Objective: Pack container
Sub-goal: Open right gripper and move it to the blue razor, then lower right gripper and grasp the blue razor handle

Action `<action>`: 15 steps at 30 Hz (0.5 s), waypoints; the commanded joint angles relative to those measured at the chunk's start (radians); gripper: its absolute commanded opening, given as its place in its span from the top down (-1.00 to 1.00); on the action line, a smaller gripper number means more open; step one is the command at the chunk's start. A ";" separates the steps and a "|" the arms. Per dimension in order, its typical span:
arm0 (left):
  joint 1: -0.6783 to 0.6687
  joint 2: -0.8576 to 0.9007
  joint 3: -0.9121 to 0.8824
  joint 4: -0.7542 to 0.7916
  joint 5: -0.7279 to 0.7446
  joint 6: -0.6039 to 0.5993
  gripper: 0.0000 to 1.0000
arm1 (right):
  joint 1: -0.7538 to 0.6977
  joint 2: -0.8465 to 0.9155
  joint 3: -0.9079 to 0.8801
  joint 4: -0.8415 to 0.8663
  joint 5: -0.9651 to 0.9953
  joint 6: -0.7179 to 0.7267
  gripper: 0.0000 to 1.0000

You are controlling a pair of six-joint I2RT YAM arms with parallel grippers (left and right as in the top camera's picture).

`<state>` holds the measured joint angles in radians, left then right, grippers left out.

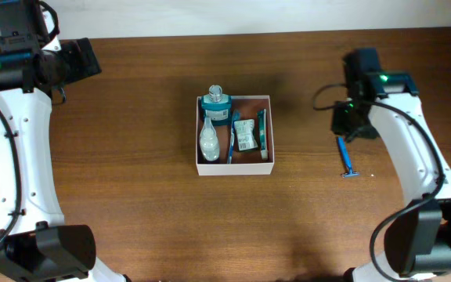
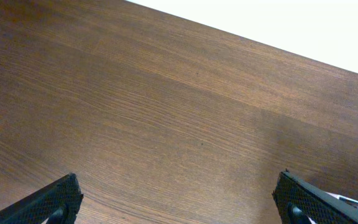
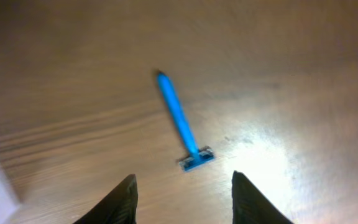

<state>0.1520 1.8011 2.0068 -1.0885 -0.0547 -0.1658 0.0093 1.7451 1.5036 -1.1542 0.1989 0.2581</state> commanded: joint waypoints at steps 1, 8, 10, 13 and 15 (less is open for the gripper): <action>0.002 0.002 0.002 0.002 0.007 -0.005 -1.00 | -0.083 0.010 -0.134 0.069 0.010 0.001 0.17; 0.002 0.002 0.002 0.002 0.007 -0.005 -0.99 | -0.121 0.012 -0.348 0.292 -0.094 -0.132 -0.03; 0.002 0.002 0.002 0.002 0.007 -0.005 -1.00 | -0.121 0.012 -0.394 0.365 -0.121 -0.192 -0.10; 0.002 0.002 0.002 0.002 0.007 -0.005 -1.00 | -0.121 0.012 -0.418 0.421 -0.116 -0.203 -0.15; 0.002 0.002 0.002 0.002 0.007 -0.005 -1.00 | -0.121 0.013 -0.425 0.444 -0.117 -0.211 -0.16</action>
<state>0.1520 1.8011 2.0068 -1.0885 -0.0551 -0.1658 -0.1097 1.7557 1.0954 -0.7345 0.1013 0.0929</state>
